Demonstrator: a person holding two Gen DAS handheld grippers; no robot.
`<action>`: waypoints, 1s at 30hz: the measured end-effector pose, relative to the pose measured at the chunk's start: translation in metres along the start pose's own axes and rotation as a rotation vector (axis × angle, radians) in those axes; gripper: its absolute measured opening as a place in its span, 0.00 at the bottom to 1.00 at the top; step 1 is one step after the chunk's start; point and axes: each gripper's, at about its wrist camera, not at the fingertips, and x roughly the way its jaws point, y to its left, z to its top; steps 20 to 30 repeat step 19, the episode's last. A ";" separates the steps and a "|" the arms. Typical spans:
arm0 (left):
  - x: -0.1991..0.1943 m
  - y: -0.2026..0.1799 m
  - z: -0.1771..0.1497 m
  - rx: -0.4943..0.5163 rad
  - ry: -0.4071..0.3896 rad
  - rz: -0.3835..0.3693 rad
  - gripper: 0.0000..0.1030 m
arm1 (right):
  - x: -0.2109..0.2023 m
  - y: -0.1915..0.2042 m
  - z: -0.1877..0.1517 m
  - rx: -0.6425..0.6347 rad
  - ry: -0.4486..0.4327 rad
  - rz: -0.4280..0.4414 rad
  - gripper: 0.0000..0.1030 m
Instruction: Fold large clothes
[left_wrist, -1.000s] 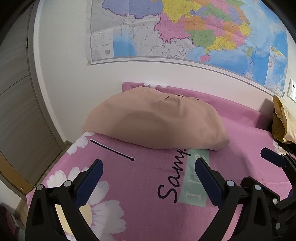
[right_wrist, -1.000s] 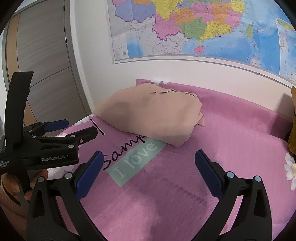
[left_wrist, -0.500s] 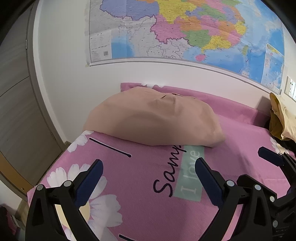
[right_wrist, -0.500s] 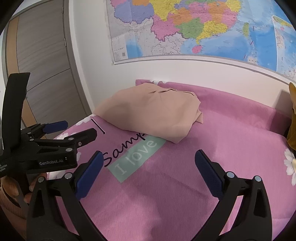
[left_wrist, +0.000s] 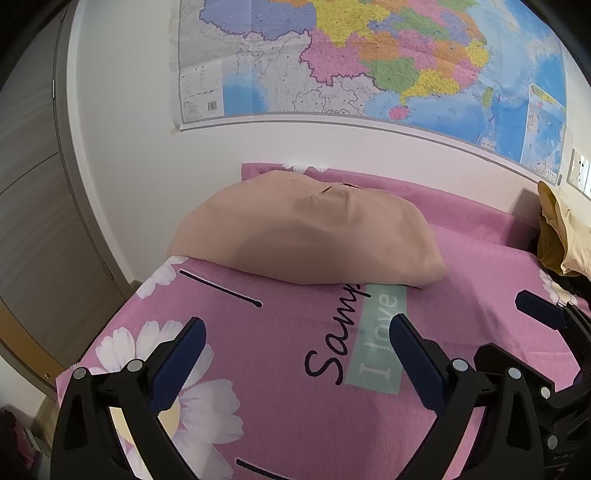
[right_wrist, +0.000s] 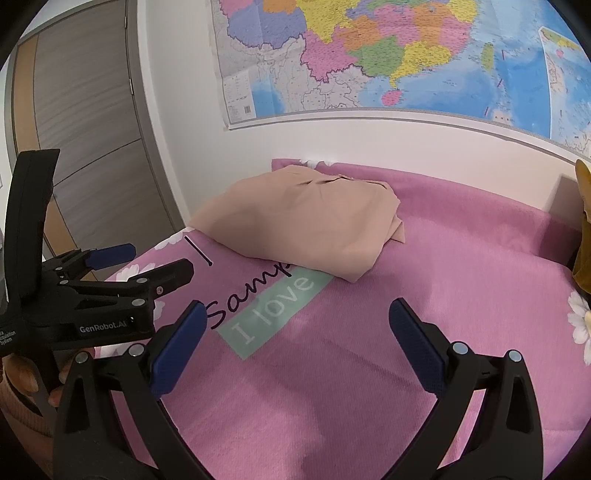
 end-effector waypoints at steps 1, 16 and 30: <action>0.000 0.000 0.000 -0.002 0.002 -0.002 0.93 | 0.000 0.000 0.000 0.000 0.001 0.000 0.94; 0.007 -0.016 -0.007 0.003 0.045 -0.092 0.93 | -0.015 -0.013 -0.009 0.051 -0.010 -0.034 0.94; 0.015 -0.035 -0.013 0.024 0.085 -0.166 0.93 | -0.034 -0.028 -0.019 0.099 -0.040 -0.073 0.94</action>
